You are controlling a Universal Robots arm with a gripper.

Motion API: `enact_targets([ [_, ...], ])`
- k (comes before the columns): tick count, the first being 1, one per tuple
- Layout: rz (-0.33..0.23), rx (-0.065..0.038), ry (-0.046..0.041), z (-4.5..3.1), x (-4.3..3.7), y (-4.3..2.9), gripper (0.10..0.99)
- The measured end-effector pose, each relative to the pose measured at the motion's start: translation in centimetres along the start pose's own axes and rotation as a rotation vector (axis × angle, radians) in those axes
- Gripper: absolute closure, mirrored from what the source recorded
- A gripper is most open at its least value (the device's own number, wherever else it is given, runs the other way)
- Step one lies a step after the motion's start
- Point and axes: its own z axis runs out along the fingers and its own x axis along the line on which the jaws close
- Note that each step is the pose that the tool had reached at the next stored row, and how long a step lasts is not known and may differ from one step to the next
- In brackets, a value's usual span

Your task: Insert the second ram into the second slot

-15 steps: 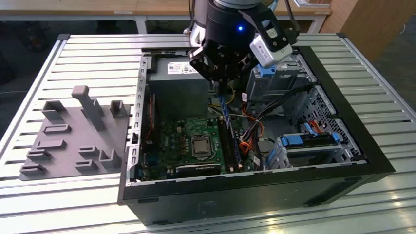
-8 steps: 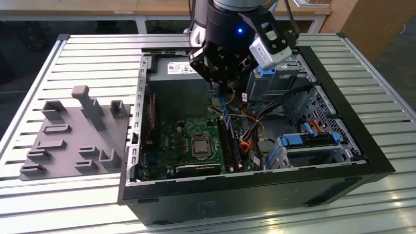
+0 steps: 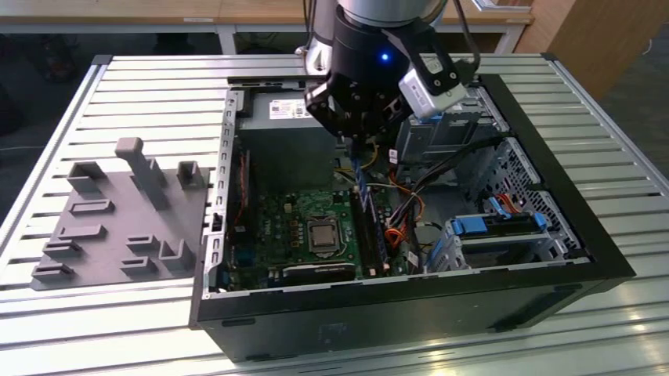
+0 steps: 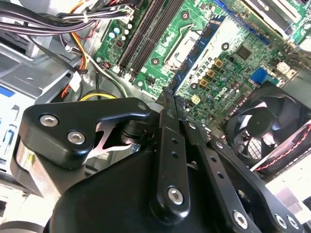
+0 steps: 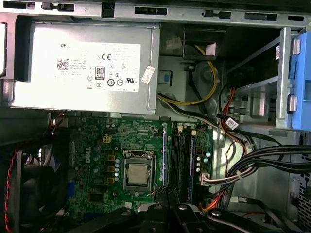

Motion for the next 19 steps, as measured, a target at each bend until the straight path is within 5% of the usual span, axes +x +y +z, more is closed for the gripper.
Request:
enact_targets([
  [19,0.003,0.000,0.0000,1.28,-0.03,0.00,0.973],
])
